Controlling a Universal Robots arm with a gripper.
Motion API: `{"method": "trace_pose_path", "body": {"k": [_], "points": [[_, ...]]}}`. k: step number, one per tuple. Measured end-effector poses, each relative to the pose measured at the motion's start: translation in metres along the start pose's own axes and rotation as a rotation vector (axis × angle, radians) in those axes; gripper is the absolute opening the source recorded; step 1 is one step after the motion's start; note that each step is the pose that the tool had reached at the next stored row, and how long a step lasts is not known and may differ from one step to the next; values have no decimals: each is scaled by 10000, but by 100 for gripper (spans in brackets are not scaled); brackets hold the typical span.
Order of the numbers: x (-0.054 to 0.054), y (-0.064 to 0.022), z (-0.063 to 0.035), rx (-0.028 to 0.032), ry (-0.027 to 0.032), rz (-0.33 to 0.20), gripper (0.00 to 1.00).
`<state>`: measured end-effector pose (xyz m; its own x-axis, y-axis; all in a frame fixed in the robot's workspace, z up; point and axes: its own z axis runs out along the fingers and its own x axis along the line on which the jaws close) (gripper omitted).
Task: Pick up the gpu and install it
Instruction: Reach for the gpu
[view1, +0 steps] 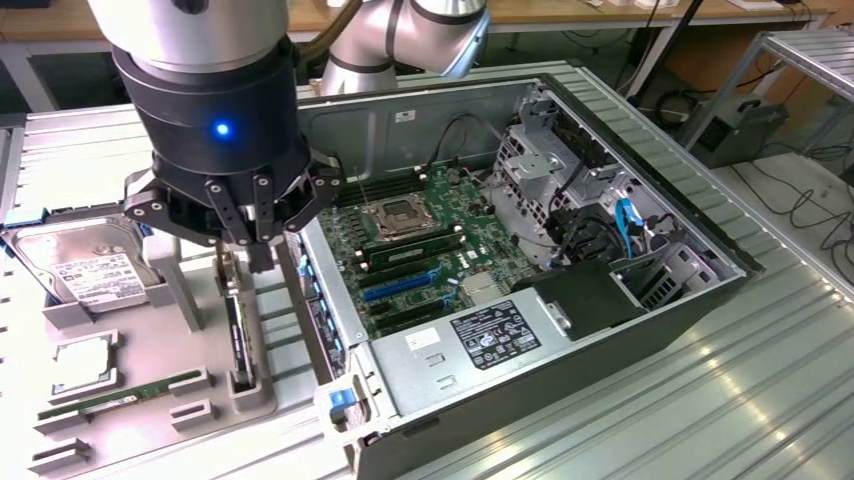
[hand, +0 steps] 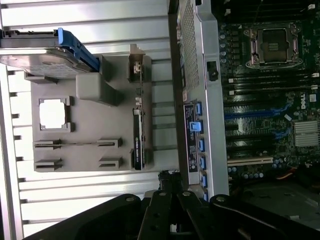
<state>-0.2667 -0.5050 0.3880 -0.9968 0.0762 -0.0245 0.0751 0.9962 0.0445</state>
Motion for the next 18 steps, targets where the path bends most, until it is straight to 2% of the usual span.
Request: {"method": "trace_pose_path", "body": {"k": [11, 18], "points": [[-7, -91, -3, 1, 1, 0, 11], [-7, -92, -3, 1, 0, 0, 11]]}}
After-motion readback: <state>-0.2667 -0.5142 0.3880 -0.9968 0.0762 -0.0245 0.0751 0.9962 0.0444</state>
